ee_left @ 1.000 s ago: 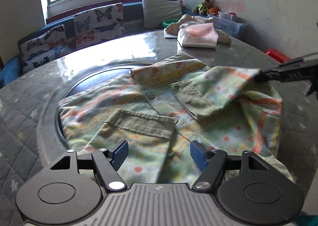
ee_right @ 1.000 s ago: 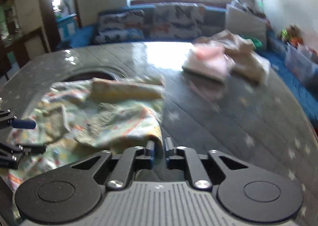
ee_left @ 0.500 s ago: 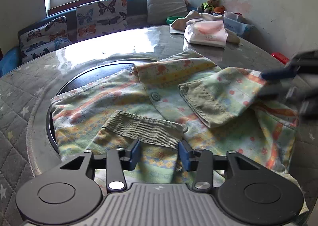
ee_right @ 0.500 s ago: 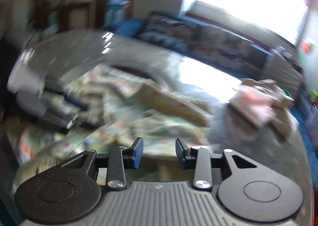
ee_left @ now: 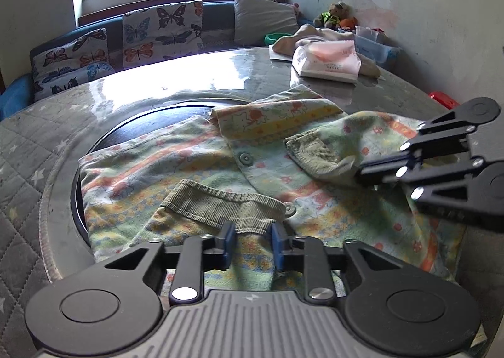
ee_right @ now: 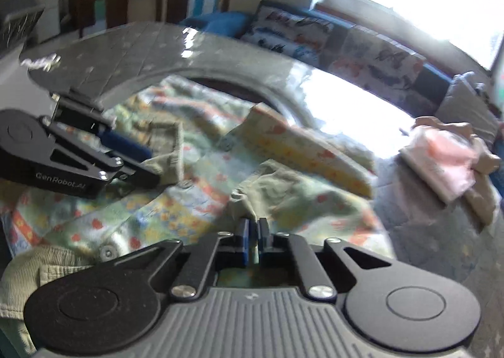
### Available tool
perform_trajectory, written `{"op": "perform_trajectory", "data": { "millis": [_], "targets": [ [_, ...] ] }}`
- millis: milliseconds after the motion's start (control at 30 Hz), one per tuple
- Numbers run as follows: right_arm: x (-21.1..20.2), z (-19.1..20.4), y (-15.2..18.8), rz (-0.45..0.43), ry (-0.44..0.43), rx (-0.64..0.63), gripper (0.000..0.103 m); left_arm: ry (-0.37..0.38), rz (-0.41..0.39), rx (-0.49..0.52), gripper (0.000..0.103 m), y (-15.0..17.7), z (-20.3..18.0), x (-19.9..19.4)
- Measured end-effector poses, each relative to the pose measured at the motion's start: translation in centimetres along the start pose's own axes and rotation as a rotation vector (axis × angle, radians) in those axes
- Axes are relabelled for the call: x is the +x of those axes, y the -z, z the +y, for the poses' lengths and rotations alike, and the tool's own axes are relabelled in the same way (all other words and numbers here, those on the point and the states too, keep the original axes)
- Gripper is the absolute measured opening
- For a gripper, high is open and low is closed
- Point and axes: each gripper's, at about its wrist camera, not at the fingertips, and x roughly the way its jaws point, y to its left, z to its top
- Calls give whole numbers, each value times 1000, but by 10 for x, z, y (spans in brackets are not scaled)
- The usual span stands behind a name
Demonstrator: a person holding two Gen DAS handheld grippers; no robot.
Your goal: Fold clothes
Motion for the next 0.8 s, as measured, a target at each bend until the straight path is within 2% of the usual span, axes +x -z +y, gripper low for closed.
{"op": "perform_trajectory", "data": {
  "millis": [67,200,367,533,633,800],
  "targets": [
    [-13,-12,0,-37,23,44,3,6,-8,-27,14,0,4,-3],
    [-40,-41,2,-104,78,152,2,11,-48,-95,12,-1,15,-16],
    [-79,-88,17,-162,216,270,2,-23,-118,-163,11,-1,33,-48],
    [-109,-132,54,-162,358,399,2,-84,-190,-255,11,6,63,-88],
    [-121,-151,80,-134,434,469,2,-140,-229,-299,11,16,79,-112],
    [-130,-167,120,-79,507,560,2,-246,-276,-387,11,40,107,-151]
  ]
}}
